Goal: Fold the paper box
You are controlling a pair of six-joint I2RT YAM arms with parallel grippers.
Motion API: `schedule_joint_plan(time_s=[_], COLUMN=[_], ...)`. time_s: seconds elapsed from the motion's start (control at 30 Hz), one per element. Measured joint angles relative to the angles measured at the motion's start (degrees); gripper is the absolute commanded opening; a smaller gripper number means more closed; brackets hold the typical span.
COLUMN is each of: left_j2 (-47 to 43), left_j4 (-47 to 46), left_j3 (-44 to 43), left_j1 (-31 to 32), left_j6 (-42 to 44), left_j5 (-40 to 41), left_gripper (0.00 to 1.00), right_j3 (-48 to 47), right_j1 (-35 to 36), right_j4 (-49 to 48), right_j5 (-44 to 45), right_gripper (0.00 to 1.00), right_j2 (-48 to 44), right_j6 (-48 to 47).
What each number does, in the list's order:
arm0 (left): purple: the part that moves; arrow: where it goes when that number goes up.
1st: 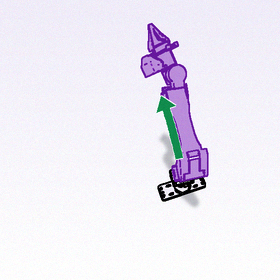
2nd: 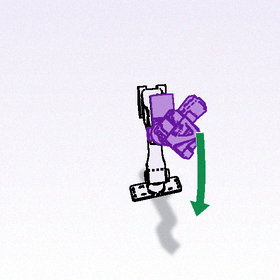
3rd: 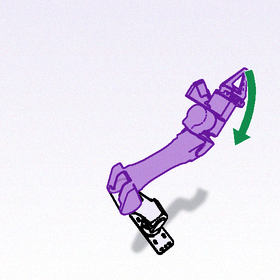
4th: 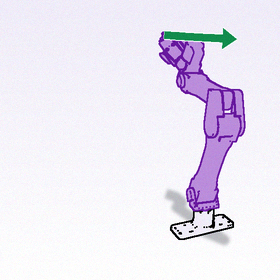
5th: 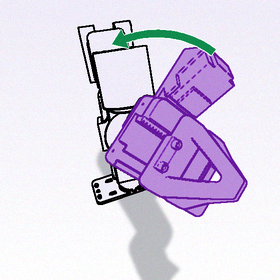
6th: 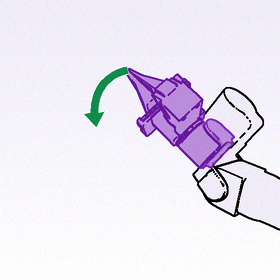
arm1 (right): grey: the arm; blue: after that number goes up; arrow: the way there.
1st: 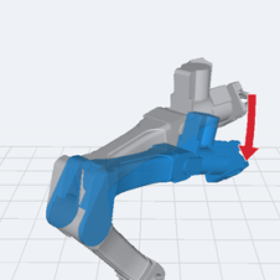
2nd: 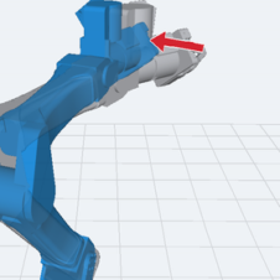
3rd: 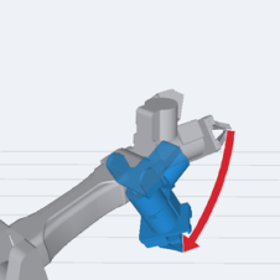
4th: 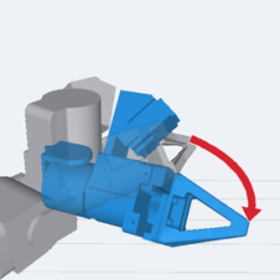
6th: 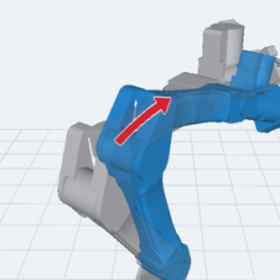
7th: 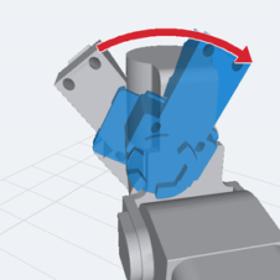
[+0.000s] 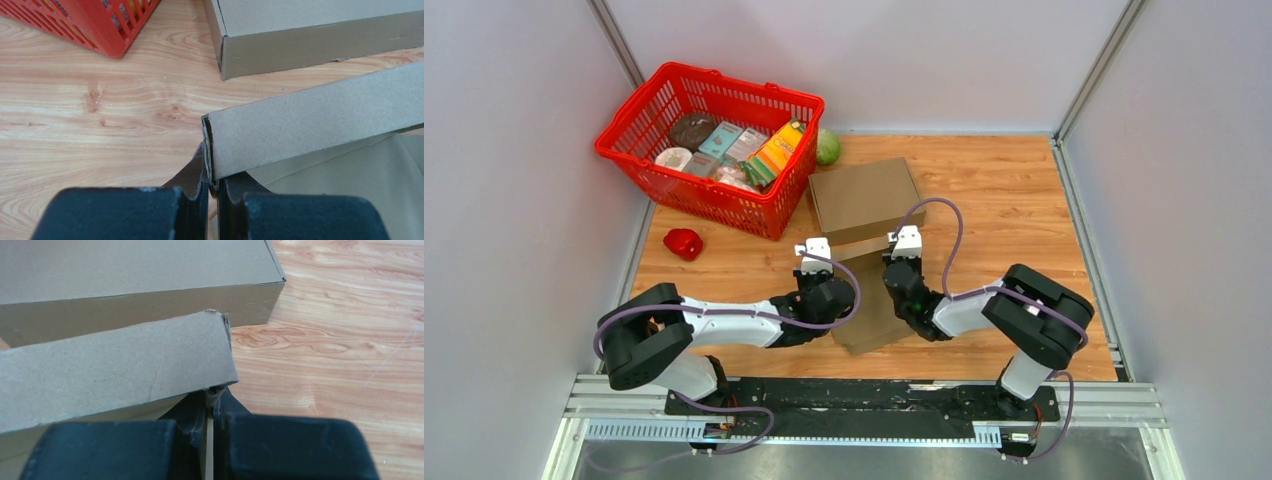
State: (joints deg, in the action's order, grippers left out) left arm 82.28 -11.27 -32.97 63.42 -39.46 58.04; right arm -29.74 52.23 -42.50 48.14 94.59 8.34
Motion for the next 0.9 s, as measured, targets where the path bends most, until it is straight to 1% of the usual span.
schedule_joint_plan(time_s=[0.03,0.07,0.1,0.13,0.17,0.2,0.23,0.27,0.3,0.4,0.43,0.5,0.57,0.6,0.67,0.7,0.73,0.77,0.87,0.9], left_j2=[0.0,0.0,0.0,0.0,0.0,0.0,0.0,0.0,0.0,0.0,0.0,0.0,0.0,-0.1,-0.5,-1.2,-1.2,-1.3,-1.7,-1.9], left_j4=[1.0,1.6,2.1,2.8,3.3,3.6,4.0,4.3,4.7,5.8,6.1,7.2,8.2,8.8,9.7,11.0,11.0,11.4,13.2,13.5], left_j3=[-0.3,-0.5,-0.7,-0.8,-1.0,-1.1,-1.3,-1.4,-1.5,-1.9,-2.0,-2.4,-2.7,-2.8,-2.8,-2.8,-2.8,-2.8,-3.2,-3.2], left_j1=[0.0,0.0,0.0,0.0,0.0,0.0,0.0,0.0,0.0,0.0,0.0,0.0,0.0,0.0,0.0,0.2,0.2,0.2,0.2,0.2], left_j6=[-1.1,-1.9,-2.6,-3.3,-3.8,-4.2,-4.6,-4.9,-5.3,-6.1,-6.3,-7.0,-7.6,-7.9,-8.2,-8.2,-8.3,-8.3,-8.5,-8.6], left_j5=[0.1,0.1,0.2,0.4,0.5,0.5,0.5,0.5,0.6,0.6,0.6,0.6,0.7,0.8,0.7,0.3,0.3,0.3,-0.2,-0.3], left_gripper=[0.0,0.0,0.0,0.0,0.0,0.0,0.0,0.0,0.0,0.0,0.0,0.0,0.0,0.0,0.0,0.0,0.0,0.0,0.0,0.0], right_j3=[0.0,0.0,0.0,0.0,0.2,0.7,1.0,1.2,1.2,0.0,-0.7,-2.2,-3.1,-3.2,-2.7,-0.8,-0.8,-0.1,2.7,3.4], right_j1=[0.5,0.7,1.0,1.0,1.1,1.1,1.1,1.1,1.1,1.1,1.1,0.7,-1.4,-3.7,-9.7,-18.4,-18.4,-19.5,-21.7,-22.2], right_j4=[-1.0,-1.5,-1.8,-1.8,-1.4,0.6,3.5,7.8,13.0,29.4,33.7,43.2,52.1,55.2,59.1,64.1,64.1,64.9,64.9,64.7], right_j5=[1.6,2.6,3.2,3.5,3.7,3.8,3.6,3.3,2.6,-1.7,-3.3,-8.5,-17.0,-22.3,-32.6,-46.1,-46.1,-49.3,-57.4,-58.9], right_gripper=[0.01,0.07,0.3,0.43,0.53,0.7,0.76,0.79,0.86,0.98,1.0,1.0,1.0,0.97,0.95,0.86,0.85,0.85,0.79,0.75], right_j2=[0.8,1.1,1.2,0.9,0.1,-1.6,-4.0,-7.5,-11.7,-25.0,-27.9,-32.3,-34.6,-34.9,-34.2,-32.3,-32.3,-32.2,-32.2,-32.1], right_j6=[0.5,0.9,1.1,1.3,1.6,2.0,3.1,4.4,6.1,13.3,15.4,19.5,23.3,24.6,26.5,28.6,28.6,28.9,29.8,29.9])
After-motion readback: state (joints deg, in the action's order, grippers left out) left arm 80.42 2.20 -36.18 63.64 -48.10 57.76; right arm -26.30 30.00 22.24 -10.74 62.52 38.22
